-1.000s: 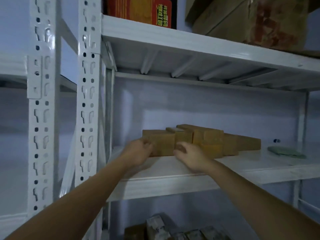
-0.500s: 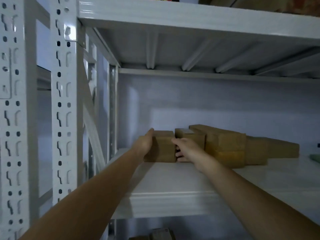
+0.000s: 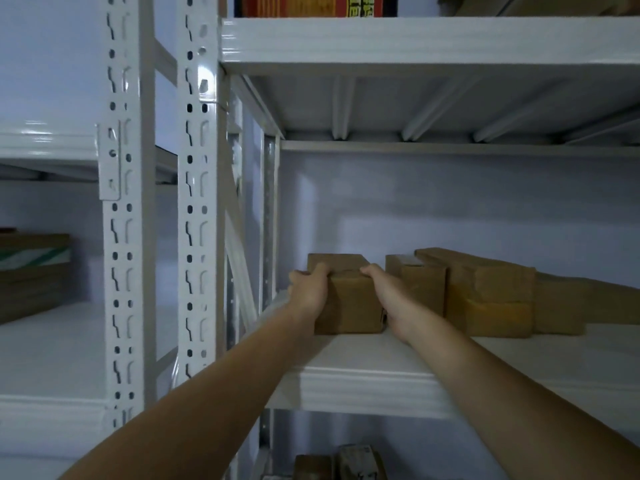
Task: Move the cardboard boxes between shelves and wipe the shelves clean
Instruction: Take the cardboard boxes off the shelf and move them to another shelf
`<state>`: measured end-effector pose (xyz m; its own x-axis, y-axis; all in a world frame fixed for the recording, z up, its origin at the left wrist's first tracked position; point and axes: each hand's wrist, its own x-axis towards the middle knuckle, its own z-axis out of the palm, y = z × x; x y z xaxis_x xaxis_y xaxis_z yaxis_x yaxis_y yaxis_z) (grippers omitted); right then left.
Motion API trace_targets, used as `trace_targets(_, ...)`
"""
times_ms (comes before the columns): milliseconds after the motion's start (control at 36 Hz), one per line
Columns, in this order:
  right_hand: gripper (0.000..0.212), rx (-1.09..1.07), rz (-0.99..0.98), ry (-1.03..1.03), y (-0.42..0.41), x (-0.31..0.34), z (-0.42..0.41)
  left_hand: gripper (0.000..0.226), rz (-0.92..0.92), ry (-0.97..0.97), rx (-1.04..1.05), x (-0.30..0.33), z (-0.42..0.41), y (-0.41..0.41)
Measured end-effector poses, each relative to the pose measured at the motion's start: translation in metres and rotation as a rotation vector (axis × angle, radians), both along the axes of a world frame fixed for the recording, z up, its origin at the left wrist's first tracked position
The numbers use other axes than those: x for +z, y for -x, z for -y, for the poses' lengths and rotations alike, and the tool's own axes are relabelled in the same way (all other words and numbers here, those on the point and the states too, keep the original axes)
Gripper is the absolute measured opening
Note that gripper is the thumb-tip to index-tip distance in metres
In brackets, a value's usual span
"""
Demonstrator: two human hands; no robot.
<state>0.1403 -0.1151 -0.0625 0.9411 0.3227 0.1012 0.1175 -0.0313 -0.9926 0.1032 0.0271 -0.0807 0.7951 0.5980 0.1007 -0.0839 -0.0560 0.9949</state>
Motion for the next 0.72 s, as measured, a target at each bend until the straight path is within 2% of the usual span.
trace_targets(111,0.033,0.017,0.021,-0.118,0.017,-0.007,0.006,0.088,0.078,-0.002,-0.002,0.009,0.018,0.034)
trace_targets(250,0.027,0.065,0.081,-0.205,0.051,-0.013,0.024,0.052,0.179,-0.059,-0.057,0.014,0.043,0.083)
trace_targets(389,0.049,0.02,0.117,-0.248,0.101,-0.019,0.044,0.04,0.266,-0.092,-0.114,0.008,0.063,0.133)
trace_targets(500,0.022,-0.041,0.216,-0.253,0.158,-0.022,0.053,0.037,0.311,-0.105,-0.176,0.003,0.072,0.182)
trace_targets(611,0.019,-0.091,0.265,-0.273,0.225,-0.027,0.051,0.023,0.327,-0.066,-0.238,-0.001,0.071,0.246)
trace_targets(722,0.025,-0.062,0.303,-0.273,0.293,-0.036,0.031,0.037,0.336,-0.081,-0.23,-0.011,0.05,0.311)
